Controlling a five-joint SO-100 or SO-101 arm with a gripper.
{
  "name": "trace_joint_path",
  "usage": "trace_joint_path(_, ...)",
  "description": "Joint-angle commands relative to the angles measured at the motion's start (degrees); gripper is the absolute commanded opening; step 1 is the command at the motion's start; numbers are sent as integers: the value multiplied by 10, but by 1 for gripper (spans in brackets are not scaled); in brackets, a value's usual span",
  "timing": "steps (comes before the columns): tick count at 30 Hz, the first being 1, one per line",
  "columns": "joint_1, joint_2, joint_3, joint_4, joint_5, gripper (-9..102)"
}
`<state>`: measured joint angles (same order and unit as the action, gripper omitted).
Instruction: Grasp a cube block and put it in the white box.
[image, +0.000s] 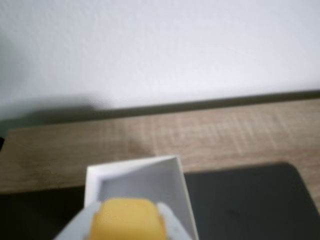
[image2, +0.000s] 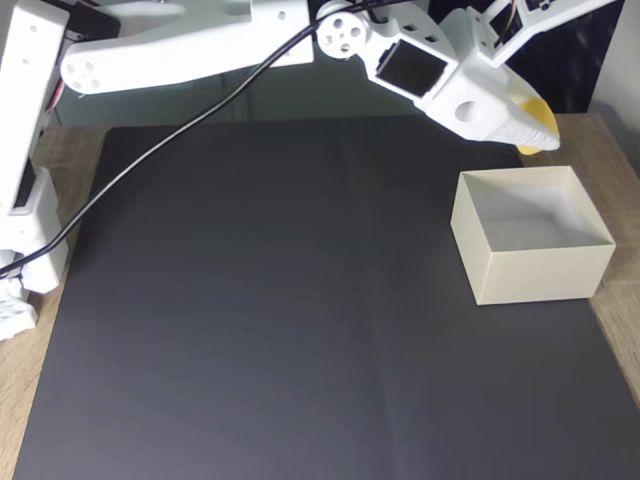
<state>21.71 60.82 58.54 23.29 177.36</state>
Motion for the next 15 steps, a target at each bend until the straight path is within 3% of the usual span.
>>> trace_joint_path(1,5,0,-33,-1,2,2)
trace_joint_path(15,25,-47,-33,-27,13,3)
